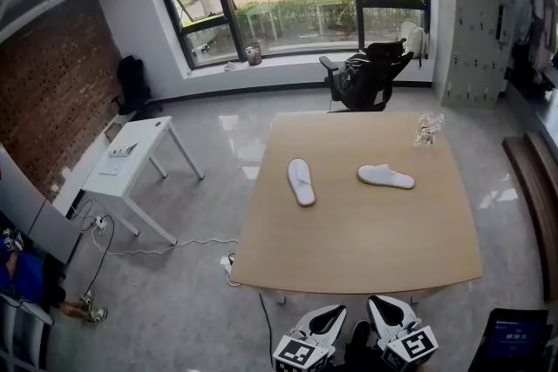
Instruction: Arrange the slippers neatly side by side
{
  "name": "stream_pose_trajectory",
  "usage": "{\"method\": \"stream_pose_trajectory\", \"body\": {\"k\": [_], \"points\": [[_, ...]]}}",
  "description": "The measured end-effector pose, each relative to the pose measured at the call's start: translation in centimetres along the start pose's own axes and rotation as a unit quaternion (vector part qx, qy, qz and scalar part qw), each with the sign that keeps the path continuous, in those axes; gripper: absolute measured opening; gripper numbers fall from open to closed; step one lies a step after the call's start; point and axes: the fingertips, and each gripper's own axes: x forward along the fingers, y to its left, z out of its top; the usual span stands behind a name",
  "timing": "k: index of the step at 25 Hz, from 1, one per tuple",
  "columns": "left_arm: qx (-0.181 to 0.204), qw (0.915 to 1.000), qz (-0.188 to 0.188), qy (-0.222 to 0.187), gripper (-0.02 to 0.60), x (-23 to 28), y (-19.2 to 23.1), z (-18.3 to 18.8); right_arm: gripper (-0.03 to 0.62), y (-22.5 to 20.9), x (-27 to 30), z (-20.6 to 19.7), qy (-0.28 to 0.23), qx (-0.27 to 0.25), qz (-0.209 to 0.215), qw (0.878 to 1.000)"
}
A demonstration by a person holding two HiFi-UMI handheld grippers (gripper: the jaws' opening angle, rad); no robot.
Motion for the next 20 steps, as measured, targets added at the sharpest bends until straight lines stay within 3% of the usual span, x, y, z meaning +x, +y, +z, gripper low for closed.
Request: {"method": "stream_pose_trajectory", "body": {"k": [20], "points": [[0.013, 0.9997, 0.02, -0.007, 0.003, 12.0, 0.7, 4.7, 0.012, -12.2, 3.6, 4.5, -0.016, 0.001, 0.026, 1.0]]}}
